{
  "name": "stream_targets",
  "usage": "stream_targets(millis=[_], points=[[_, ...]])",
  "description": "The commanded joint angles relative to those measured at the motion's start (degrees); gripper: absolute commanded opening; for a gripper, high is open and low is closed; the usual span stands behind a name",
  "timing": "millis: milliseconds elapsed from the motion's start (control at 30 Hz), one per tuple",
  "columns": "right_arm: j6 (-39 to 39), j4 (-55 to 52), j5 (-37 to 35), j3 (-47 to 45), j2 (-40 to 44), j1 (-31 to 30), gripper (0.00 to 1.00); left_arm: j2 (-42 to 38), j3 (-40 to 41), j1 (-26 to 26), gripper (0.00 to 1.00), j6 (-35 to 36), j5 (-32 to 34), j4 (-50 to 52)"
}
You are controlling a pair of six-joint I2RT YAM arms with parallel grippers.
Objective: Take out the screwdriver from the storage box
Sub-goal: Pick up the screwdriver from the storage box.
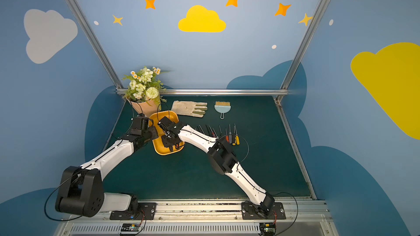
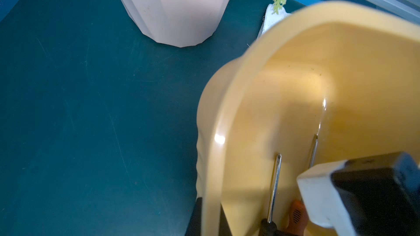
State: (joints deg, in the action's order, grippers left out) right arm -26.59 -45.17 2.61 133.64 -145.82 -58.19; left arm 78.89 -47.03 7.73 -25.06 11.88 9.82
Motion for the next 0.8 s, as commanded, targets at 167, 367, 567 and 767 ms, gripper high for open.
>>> stream_targets(millis=[167,367,567,767], points=[[0.3,-5.3,-0.9,2.0,-2.9,0.2,0.11,-2.9,-0.8,0.3,0.02,-1.0,-1.6,-2.0],[0.7,-0.9,1.0,-3.2,3.2,1.3,0.00,-2.1,-1.1,0.2,0.02,-0.9,-0.5,-1.1],[1.5,6.1,3.7,-11.3,11.6,3.1,0.00,-0.7,-1.9,0.0,0.02,-0.8,0.2,0.2],[3.4,11.6,4.7,-18.1,19.3,4.6,0.00,-0.2,-2.0,0.0,0.02,-0.8,0.6,0.4]])
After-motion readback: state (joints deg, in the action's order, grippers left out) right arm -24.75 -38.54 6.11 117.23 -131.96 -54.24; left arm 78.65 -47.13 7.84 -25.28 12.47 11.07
